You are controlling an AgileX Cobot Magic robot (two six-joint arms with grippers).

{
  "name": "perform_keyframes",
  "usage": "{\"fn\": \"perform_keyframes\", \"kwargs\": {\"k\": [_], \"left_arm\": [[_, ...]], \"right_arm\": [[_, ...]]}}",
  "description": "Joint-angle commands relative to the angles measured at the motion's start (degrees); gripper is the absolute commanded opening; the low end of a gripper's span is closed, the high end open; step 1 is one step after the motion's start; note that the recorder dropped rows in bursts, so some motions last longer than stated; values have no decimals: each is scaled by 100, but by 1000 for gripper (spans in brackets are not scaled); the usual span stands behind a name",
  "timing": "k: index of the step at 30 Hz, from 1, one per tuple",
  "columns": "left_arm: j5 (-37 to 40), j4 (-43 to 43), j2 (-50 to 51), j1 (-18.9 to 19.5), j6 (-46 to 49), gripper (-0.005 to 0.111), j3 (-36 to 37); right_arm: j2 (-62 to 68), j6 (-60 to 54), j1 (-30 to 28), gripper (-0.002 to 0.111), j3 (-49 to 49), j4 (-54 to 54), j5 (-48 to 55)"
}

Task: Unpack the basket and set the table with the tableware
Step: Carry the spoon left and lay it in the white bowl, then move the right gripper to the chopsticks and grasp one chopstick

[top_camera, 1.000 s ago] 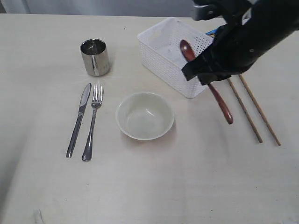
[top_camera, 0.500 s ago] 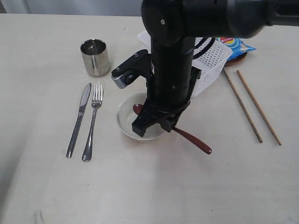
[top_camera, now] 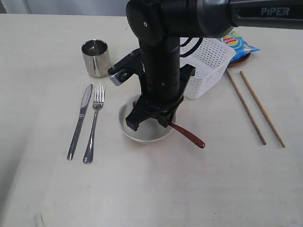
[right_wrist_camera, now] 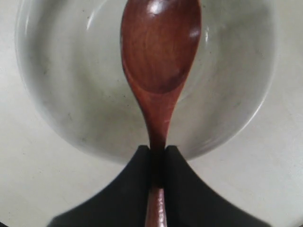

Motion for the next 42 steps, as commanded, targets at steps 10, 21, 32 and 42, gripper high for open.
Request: {"fn": "perform_keyframes", "kwargs": {"k": [10,21,32,42], "left_arm": [[-63,-23,-21,6,3,0,16],[-63,-23,-21,6,3,0,16],[-63,-23,-21,6,3,0,16],[-63,-23,-21,6,3,0,16]], "right_arm": [[-23,19,0,19,-40,-63,46],[-377,19,0,39,-40,-328,46],[-1623,468,-1919,39,-40,-1016,46],[-1308,-445,-4237,40,991,880,-1142]]}}
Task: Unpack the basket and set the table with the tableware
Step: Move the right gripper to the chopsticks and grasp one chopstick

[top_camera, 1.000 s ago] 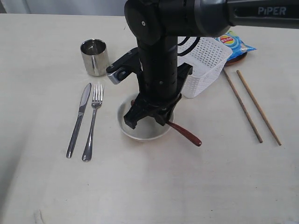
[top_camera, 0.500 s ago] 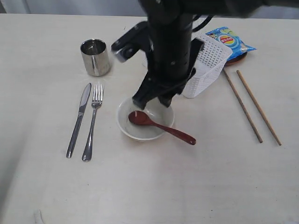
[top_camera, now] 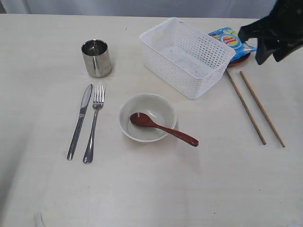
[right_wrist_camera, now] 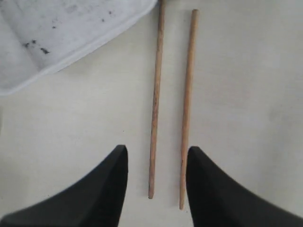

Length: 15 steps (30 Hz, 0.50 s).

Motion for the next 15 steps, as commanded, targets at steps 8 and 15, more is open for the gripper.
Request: {"fn": "perform_keyframes", "kwargs": {"k": [8,15], "left_arm": [[-63,-23,-21,6,3,0,16],[-63,-23,-21,6,3,0,16]], "right_arm": [[785,-1326,-593,40,1050,1100,-1620],[1467,-1340,-593,40,1050,1118,-1795]]}}
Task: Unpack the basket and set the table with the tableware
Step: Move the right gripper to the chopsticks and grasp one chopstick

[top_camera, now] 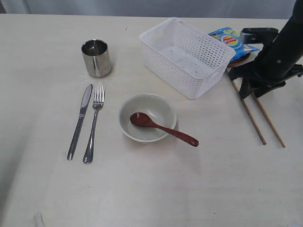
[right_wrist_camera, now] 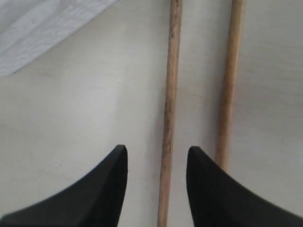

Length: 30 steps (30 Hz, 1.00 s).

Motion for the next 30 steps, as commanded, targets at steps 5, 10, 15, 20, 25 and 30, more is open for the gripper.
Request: {"fn": "perform_keyframes", "kwargs": {"k": [5,10,15,20,25,30], "left_arm": [[-63,-23,-21,6,3,0,16],[-63,-23,-21,6,3,0,16],[-63,-23,-21,6,3,0,16],[-63,24,-21,6,3,0,16],[-63,24,-21,6,3,0,16],[-63,24,-21,6,3,0,16]], "right_arm": [[629,-86,-38,40,15,28,-249],[772,-86,-38,33,15,51,-323],[928,-65,-38,18,15,50,-323],[1004,86,-38,9,15,38,-299],[867,125,-38,-1,15,127,-119],[334,382,-38,-1,15,127,78]]}}
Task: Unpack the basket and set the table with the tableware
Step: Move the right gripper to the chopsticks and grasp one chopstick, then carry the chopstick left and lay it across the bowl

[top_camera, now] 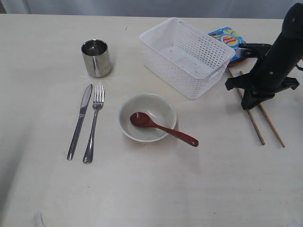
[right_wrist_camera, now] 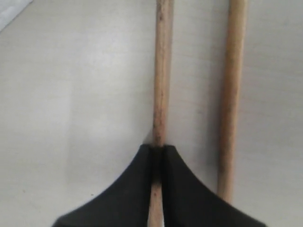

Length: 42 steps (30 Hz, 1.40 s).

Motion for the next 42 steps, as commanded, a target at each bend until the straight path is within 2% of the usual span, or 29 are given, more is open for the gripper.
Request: {"fn": "perform_keyframes", "kwargs": {"k": [1,7,10,12,16,18,20,24,29,36,42], "left_arm": [[-63,1,-21,6,3,0,16],[-63,1,-21,6,3,0,16],[-63,1,-21,6,3,0,16],[-63,1,-21,6,3,0,16],[-63,1,-21,6,3,0,16],[-63,1,-21,6,3,0,16],[-63,1,-21,6,3,0,16],[-63,1,-21,6,3,0,16],[-63,1,-21,6,3,0,16],[-63,1,-21,6,3,0,16],[-63,1,-21,6,3,0,16]], "right_arm": [[-480,239,0,-1,68,102,250],[-1837,1021,0,-1,68,-331,671],[-2358,707,265,-1,68,321,671],[-2566,400,966,-1,68,1015,735],[-2389,701,2492,-1,68,1135,670],[-2162,936,3048,-1,56,1275,410],[-1931,946,3297,-1,56,1477,238],[-1408,1033,3540,-1,56,1652,30],[-918,1045,3538,-1,56,1903,-169],[-794,1165,3538,-1,56,1866,-494],[-828,1246,3451,0,46,1696,-362]]}}
